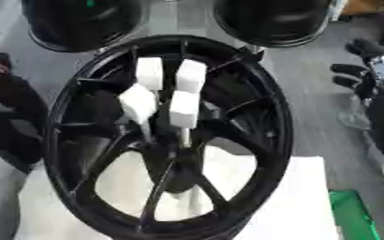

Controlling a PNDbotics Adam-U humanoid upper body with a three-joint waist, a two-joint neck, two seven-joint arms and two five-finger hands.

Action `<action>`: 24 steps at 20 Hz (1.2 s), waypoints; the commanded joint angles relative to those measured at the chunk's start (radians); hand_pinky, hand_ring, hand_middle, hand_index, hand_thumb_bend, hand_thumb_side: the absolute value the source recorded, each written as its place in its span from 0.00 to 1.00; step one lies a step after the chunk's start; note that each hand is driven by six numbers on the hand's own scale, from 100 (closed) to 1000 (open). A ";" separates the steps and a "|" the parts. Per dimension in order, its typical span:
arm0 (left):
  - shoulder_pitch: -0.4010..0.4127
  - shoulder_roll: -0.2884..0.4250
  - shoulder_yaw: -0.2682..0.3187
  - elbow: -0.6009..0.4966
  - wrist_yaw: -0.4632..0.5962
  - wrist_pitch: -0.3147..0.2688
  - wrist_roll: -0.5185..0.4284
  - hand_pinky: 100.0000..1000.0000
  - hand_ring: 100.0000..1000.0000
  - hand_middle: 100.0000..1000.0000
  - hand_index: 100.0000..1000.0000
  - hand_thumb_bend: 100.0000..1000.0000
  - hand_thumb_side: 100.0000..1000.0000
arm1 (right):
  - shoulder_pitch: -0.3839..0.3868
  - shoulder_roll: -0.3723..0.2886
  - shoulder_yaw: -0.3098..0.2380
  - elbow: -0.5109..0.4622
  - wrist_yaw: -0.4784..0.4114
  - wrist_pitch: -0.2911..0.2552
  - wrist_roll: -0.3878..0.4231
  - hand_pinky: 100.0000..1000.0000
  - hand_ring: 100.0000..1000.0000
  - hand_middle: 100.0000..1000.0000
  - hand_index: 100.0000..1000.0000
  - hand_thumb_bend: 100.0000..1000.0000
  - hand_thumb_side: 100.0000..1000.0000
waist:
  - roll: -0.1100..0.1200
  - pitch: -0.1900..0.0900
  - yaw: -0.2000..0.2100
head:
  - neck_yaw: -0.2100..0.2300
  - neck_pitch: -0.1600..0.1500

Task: Pull the pin out of the wheel hub.

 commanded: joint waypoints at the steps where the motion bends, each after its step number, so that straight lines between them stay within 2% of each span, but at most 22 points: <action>1: -0.007 0.026 0.002 -0.024 0.003 -0.002 -0.002 0.57 0.73 0.70 0.75 0.04 0.71 | -0.013 -0.023 -0.004 -0.017 0.002 -0.002 0.002 0.79 0.77 0.90 0.90 0.00 0.78 | 0.000 -0.013 -0.001 | 0.002 0.007; 8: -0.011 0.028 0.004 -0.023 0.002 -0.003 0.002 0.57 0.74 0.71 0.75 0.04 0.71 | -0.027 -0.028 -0.006 -0.020 0.003 -0.002 0.002 0.79 0.79 0.91 0.91 0.00 0.77 | 0.002 -0.005 0.002 | -0.001 -0.001; 11: -0.005 0.033 0.007 -0.021 0.002 -0.003 0.005 0.57 0.74 0.71 0.75 0.04 0.71 | -0.044 -0.050 -0.006 -0.031 -0.002 0.001 0.002 0.80 0.81 0.94 0.92 0.00 0.78 | 0.000 -0.001 -0.002 | 0.007 -0.001; 15: 0.008 0.048 0.011 -0.019 -0.001 -0.003 0.008 0.57 0.74 0.71 0.75 0.04 0.71 | -0.086 -0.124 0.001 -0.069 -0.013 0.008 0.017 0.82 0.85 0.95 0.92 0.00 0.75 | -0.010 -0.003 -0.020 | 0.023 -0.006; 16: 0.014 0.055 0.015 -0.019 -0.003 -0.004 0.011 0.57 0.74 0.71 0.75 0.04 0.71 | -0.102 -0.153 0.006 -0.072 -0.020 0.013 0.022 0.83 0.88 0.97 0.92 0.00 0.75 | -0.014 -0.005 -0.030 | 0.031 -0.007; 18: 0.029 0.068 0.021 -0.018 -0.008 -0.005 0.017 0.57 0.74 0.71 0.75 0.03 0.72 | -0.136 -0.204 0.019 -0.071 -0.038 0.022 0.035 0.83 0.89 0.97 0.92 0.00 0.75 | -0.022 -0.009 -0.051 | 0.049 -0.004; 21: 0.052 0.090 0.033 -0.014 -0.016 -0.006 0.030 0.57 0.74 0.71 0.75 0.03 0.71 | -0.205 -0.279 0.035 -0.074 -0.066 0.026 0.054 0.83 0.86 0.96 0.92 0.00 0.73 | -0.033 -0.015 -0.079 | 0.065 -0.003; 24: 0.059 0.097 0.036 -0.015 -0.018 -0.007 0.034 0.57 0.74 0.71 0.75 0.03 0.71 | -0.255 -0.317 0.046 -0.078 -0.074 0.031 0.076 0.83 0.85 0.95 0.92 0.00 0.68 | -0.037 -0.016 -0.088 | 0.067 -0.002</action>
